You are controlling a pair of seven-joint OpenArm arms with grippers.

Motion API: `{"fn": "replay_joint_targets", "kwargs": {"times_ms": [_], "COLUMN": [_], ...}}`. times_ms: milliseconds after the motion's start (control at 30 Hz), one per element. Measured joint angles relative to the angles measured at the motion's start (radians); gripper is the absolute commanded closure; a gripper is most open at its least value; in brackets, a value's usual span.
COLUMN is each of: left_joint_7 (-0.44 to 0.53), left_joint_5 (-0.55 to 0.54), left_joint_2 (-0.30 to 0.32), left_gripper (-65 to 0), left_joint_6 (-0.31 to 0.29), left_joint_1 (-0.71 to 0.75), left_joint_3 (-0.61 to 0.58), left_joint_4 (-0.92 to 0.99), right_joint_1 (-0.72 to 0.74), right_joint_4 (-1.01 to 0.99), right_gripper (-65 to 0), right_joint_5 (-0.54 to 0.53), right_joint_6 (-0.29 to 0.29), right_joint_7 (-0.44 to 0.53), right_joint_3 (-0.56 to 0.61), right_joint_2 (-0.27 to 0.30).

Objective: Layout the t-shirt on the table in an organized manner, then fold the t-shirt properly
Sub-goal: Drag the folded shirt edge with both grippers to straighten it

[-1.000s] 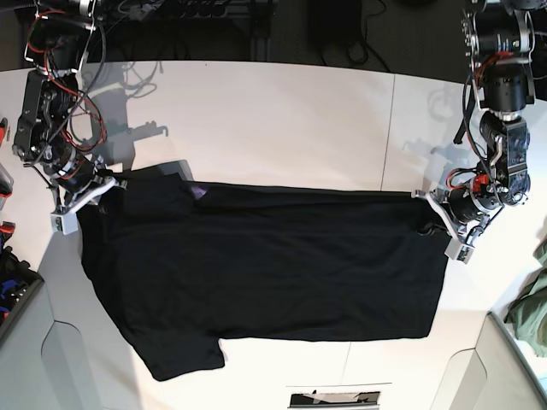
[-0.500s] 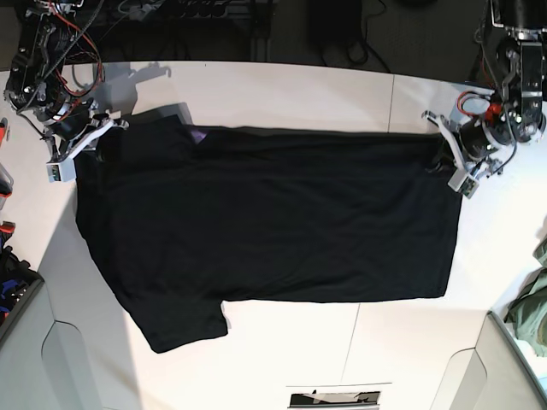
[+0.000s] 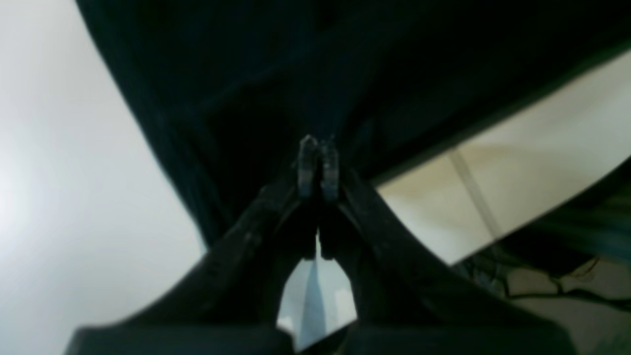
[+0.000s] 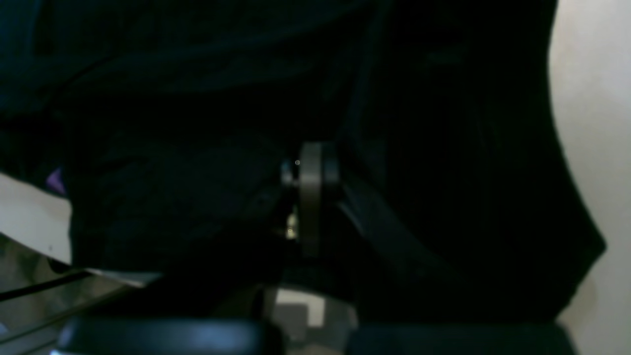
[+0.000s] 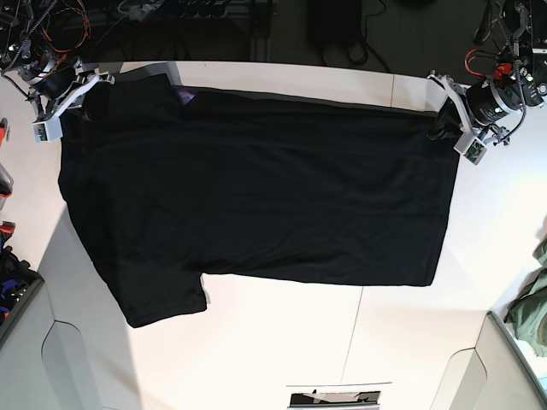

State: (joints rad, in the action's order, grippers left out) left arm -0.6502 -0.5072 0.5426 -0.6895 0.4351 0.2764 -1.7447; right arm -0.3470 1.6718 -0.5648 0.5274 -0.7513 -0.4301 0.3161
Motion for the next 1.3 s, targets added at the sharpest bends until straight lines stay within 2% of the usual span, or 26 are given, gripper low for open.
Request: {"fn": "replay_joint_targets", "kwargs": {"times_ms": [233, 500, 1100, 1300], "left_joint_7": [0.019, 0.023, 0.071, 0.062], "left_joint_5": [-0.013, 0.043, 0.023, 0.032], "left_joint_2": [-0.018, -0.111, -0.133, -0.139], "left_gripper": [0.0, 0.0, 0.0, 0.0], "left_joint_6": [0.001, 0.001, 0.015, 0.016], "left_joint_1": [-0.023, -0.077, 0.042, 0.045], "left_joint_3": [0.005, 0.005, 0.011, 0.011], "left_joint_4": [-0.025, 0.055, 0.060, 0.043], "right_joint_1": [0.000, 0.004, -0.008, -0.027], "right_joint_4": [0.000, 0.000, 0.002, 0.004], "right_gripper": [0.0, 0.0, 0.0, 0.0], "right_joint_5": [-0.016, -0.019, -0.020, -0.054], "right_joint_6": [0.000, 0.000, 0.000, 0.000], "right_joint_7": [-0.003, -0.007, -0.016, -0.027], "right_joint_3": [-0.001, -0.001, -0.002, -0.031], "right_joint_2": [0.000, 0.000, 0.000, 0.000]}}
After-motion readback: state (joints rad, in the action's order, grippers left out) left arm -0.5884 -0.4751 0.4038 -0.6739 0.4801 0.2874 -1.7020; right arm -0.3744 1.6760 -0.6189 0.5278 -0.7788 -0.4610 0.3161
